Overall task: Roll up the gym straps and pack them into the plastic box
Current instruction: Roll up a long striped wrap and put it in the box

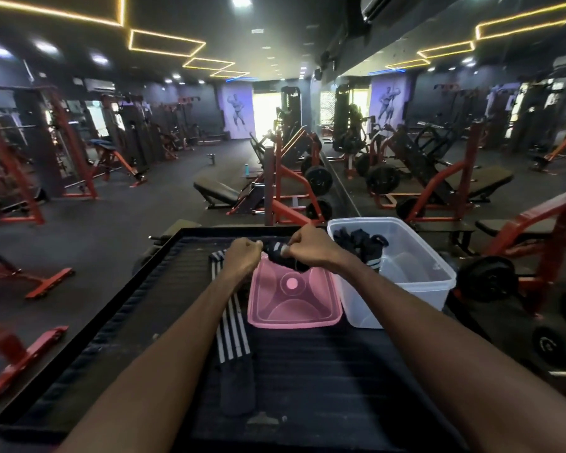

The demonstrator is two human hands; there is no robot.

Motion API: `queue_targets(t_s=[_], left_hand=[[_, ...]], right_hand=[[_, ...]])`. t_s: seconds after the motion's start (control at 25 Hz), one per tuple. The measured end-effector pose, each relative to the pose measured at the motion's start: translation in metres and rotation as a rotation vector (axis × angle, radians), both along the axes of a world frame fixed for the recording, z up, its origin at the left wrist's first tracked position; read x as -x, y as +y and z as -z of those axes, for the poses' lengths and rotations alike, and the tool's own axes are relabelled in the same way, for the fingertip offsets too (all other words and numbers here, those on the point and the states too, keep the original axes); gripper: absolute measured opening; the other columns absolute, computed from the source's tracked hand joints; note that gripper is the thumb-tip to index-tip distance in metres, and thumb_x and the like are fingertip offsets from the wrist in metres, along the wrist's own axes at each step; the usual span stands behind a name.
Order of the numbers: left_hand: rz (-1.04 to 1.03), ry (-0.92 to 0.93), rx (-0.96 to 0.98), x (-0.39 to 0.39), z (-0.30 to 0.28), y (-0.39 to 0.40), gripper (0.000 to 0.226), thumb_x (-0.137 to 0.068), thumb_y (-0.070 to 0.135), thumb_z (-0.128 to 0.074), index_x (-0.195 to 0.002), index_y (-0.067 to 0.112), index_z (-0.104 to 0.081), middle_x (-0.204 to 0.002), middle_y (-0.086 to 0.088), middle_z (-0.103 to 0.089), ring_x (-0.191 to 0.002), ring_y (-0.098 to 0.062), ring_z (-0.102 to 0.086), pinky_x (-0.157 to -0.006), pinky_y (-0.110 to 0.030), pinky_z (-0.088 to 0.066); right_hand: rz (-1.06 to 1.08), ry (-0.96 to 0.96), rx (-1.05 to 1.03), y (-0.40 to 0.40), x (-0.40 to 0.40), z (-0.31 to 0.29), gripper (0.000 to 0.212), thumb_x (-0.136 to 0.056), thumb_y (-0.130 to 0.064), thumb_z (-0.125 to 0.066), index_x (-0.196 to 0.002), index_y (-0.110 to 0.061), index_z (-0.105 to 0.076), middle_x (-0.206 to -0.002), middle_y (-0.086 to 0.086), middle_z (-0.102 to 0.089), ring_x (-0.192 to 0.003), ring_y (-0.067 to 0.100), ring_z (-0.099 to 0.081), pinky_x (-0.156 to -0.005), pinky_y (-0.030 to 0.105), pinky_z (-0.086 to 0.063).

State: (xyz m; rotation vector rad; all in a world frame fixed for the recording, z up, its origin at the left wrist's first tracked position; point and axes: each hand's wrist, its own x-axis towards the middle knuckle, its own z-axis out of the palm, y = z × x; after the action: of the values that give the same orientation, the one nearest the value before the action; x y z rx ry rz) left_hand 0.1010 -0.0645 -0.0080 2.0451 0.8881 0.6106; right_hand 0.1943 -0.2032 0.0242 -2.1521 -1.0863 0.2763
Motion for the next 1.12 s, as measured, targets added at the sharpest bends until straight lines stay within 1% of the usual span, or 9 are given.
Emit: queue_targets(t_s=[0.08, 0.2, 0.4, 0.56, 0.64, 0.76, 0.92, 1.04, 1.12], left_hand=[[-0.023, 0.170, -0.136, 0.014, 0.014, 0.009, 0.032, -0.092, 0.018, -0.051, -0.063, 0.008, -0.061, -0.089, -0.023, -0.069, -0.090, -0.031, -0.065, -0.078, -0.032, -0.046], [-0.124, 0.347, -0.190, 0.027, 0.033, 0.026, 0.021, -0.090, 0.024, -0.052, -0.099, 0.013, -0.067, -0.130, -0.020, -0.057, -0.126, -0.038, -0.049, -0.108, -0.047, -0.039], [-0.074, 0.598, -0.186, 0.034, 0.053, 0.055, 0.062, -0.076, 0.046, -0.073, -0.124, 0.013, -0.053, -0.142, -0.020, -0.044, -0.133, -0.039, -0.036, -0.112, -0.051, -0.032], [-0.114, 0.434, -0.074, 0.039, 0.055, 0.065, 0.079, -0.069, 0.040, -0.084, -0.131, 0.006, -0.047, -0.137, -0.020, -0.050, -0.125, -0.035, -0.050, -0.106, -0.041, -0.043], [-0.103, 0.347, -0.043, 0.042, 0.052, 0.068, 0.070, -0.071, 0.031, -0.084, -0.127, 0.005, -0.050, -0.129, -0.012, -0.057, -0.119, -0.029, -0.055, -0.102, -0.034, -0.047], [-0.085, 0.153, 0.116, 0.049, 0.042, 0.075, 0.046, -0.070, 0.016, -0.082, -0.109, 0.010, -0.057, -0.105, -0.007, -0.063, -0.095, -0.022, -0.062, -0.082, -0.030, -0.050], [-0.016, -0.088, 0.350, 0.073, 0.020, 0.086, 0.042, -0.067, 0.000, -0.076, -0.105, 0.010, -0.063, -0.102, -0.014, -0.069, -0.094, -0.026, -0.066, -0.086, -0.038, -0.056], [0.117, -0.183, 0.581, 0.096, 0.007, 0.087, 0.025, -0.080, 0.008, -0.070, -0.105, 0.008, -0.064, -0.089, -0.010, -0.069, -0.079, -0.022, -0.066, -0.068, -0.033, -0.053], [0.118, -0.282, 0.728, 0.102, 0.007, 0.096, 0.022, -0.091, 0.022, -0.063, -0.105, 0.006, -0.067, -0.089, -0.010, -0.071, -0.078, -0.021, -0.067, -0.068, -0.033, -0.054]], right_hand=[[-0.014, -0.068, 0.129, 0.010, 0.007, 0.017, 0.041, -0.082, -0.043, -0.068, -0.078, -0.004, -0.077, -0.073, 0.010, -0.075, -0.069, 0.023, -0.073, -0.065, 0.032, -0.059], [0.008, -0.137, 0.256, 0.020, 0.008, 0.047, 0.053, -0.084, -0.054, -0.061, -0.079, -0.003, -0.074, -0.071, 0.009, -0.071, -0.073, 0.026, -0.071, -0.070, 0.030, -0.056], [0.038, -0.145, 0.401, 0.030, 0.005, 0.061, 0.047, -0.077, -0.036, -0.075, -0.112, -0.009, -0.058, -0.112, 0.013, -0.065, -0.101, 0.029, -0.061, -0.085, 0.040, -0.054], [0.041, -0.262, 0.149, 0.055, 0.017, 0.054, 0.032, -0.081, -0.037, -0.068, -0.103, -0.016, -0.060, -0.112, 0.008, -0.058, -0.103, 0.025, -0.056, -0.089, 0.041, -0.050], [-0.011, -0.197, -0.014, 0.070, 0.029, 0.047, 0.010, -0.087, -0.018, -0.066, -0.094, -0.011, -0.067, -0.101, 0.006, -0.065, -0.094, 0.020, -0.060, -0.081, 0.034, -0.050], [-0.025, -0.056, -0.117, 0.094, 0.048, 0.040, 0.011, -0.088, -0.007, -0.060, -0.089, -0.008, -0.071, -0.087, 0.006, -0.072, -0.079, 0.017, -0.065, -0.070, 0.029, -0.050], [0.080, 0.426, -0.214, 0.123, 0.065, 0.042, 0.024, -0.094, -0.019, -0.059, -0.070, -0.016, -0.057, -0.069, 0.006, -0.058, -0.061, 0.025, -0.061, -0.055, 0.035, -0.055], [0.094, 0.641, -0.376, 0.140, 0.071, 0.043, 0.034, -0.081, -0.001, -0.062, -0.055, -0.021, -0.053, -0.066, 0.008, -0.049, -0.069, 0.029, -0.053, -0.068, 0.045, -0.049], [0.029, 0.818, -0.397, 0.144, 0.080, 0.034, 0.030, -0.080, 0.011, -0.057, -0.064, -0.014, -0.058, -0.072, 0.011, -0.055, -0.070, 0.030, -0.059, -0.068, 0.042, -0.053]])
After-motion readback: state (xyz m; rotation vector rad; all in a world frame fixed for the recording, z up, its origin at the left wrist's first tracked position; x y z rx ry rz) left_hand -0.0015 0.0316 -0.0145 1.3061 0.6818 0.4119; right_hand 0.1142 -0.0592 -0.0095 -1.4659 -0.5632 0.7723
